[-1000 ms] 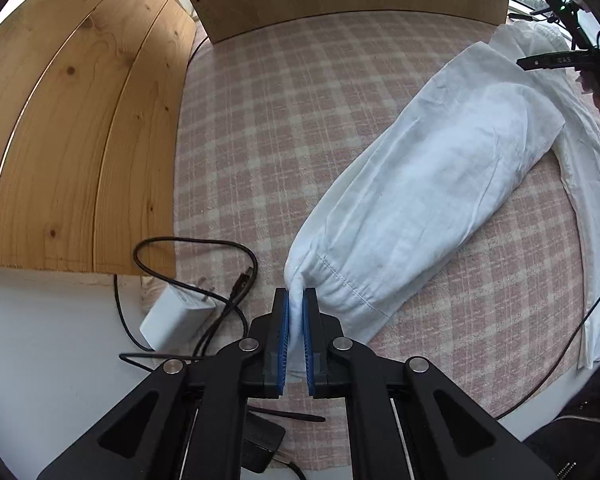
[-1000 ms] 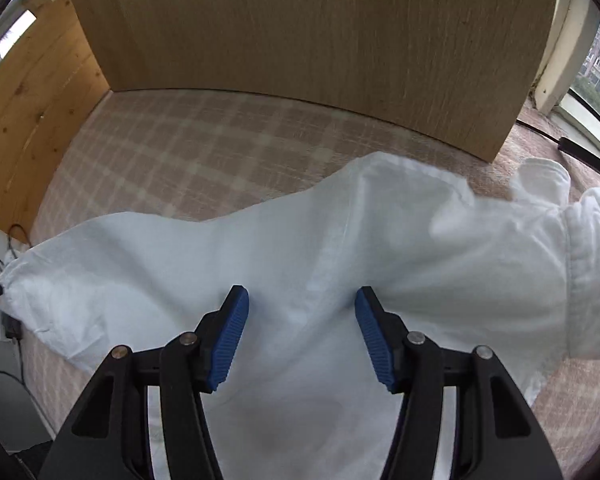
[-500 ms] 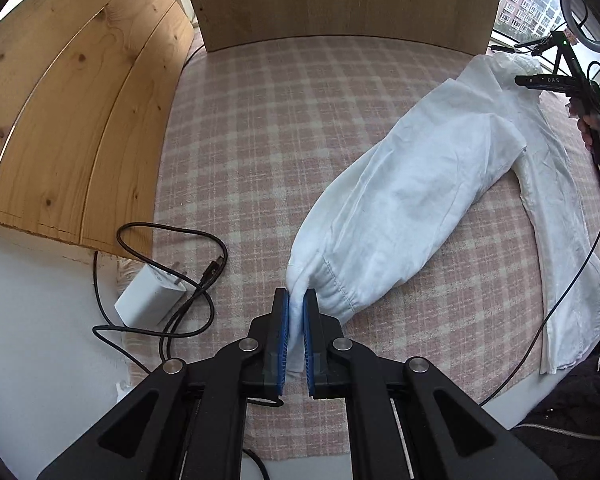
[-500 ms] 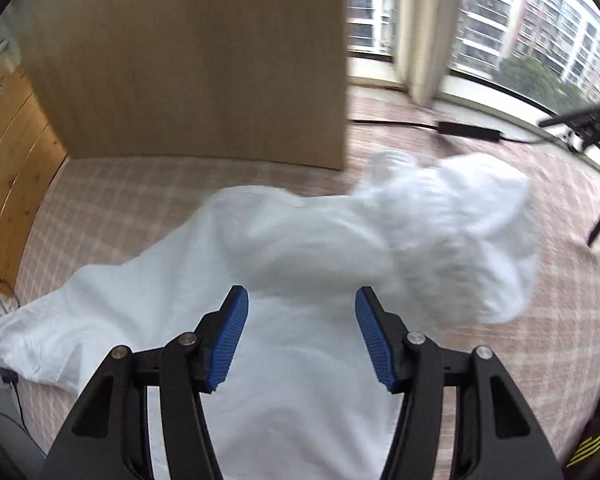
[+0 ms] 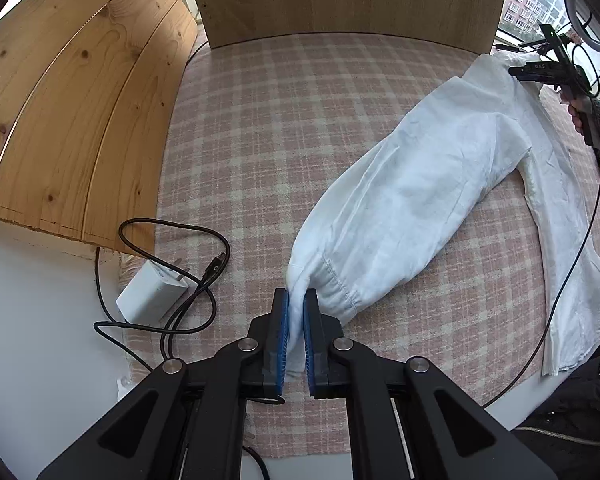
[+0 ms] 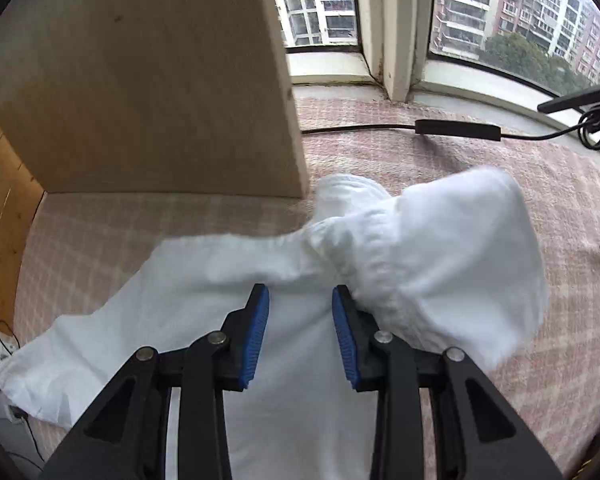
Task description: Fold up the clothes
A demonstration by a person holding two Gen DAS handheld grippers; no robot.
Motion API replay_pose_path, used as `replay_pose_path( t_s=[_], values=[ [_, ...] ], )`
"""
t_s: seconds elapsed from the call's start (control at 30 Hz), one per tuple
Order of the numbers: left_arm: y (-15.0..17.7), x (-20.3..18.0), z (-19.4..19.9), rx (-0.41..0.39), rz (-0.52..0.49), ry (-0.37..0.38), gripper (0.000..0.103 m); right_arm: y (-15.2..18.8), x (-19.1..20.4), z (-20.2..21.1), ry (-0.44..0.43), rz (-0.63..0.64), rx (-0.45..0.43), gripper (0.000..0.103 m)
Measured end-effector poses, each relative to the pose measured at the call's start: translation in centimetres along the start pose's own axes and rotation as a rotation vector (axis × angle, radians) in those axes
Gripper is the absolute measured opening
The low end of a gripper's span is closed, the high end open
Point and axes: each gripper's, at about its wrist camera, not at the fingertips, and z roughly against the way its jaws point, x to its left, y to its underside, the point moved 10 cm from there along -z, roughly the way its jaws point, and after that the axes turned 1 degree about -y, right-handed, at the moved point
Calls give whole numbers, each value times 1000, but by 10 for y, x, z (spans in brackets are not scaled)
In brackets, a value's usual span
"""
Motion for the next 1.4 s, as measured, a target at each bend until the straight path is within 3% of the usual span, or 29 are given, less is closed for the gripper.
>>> replay_pose_path(
  t_s=[0.13, 0.27, 0.4, 0.5, 0.6, 0.67, 0.77, 1.0, 1.07, 1.23, 1.4],
  values=[
    [1, 0, -1, 8, 8, -2, 7, -5, 3, 3, -24, 8, 8, 32],
    [-2, 0, 4, -14, 19, 9, 7, 10, 29, 47, -188, -37, -39, 33],
    [-11, -6, 15, -45, 7, 29, 7, 68, 101, 76, -308, 117, 51, 33],
    [-19, -16, 30, -83, -24, 49, 7, 120, 145, 73, -347, 199, 153, 33],
    [-28, -26, 52, -132, -46, 83, 7, 160, 158, 45, -262, 271, 238, 33],
    [-35, -34, 69, -171, -69, 93, 7, 172, 154, 31, -186, 305, 248, 33],
    [-44, -53, 101, -237, -102, 101, 7, 173, 144, 37, -154, 305, 230, 33],
    [-54, -123, 173, -360, -174, 75, 7, 154, 73, 124, -284, 145, 89, 33],
    [-55, -151, 187, -375, -200, 42, 7, 147, 54, 158, -382, 88, 69, 33],
    [-52, -252, 204, -380, -329, 7, 7, 164, 8, 234, -462, 113, 24, 34],
    [-21, -378, 176, -297, -525, 66, 6, 183, -17, 233, -468, 135, 58, 35]
  ],
)
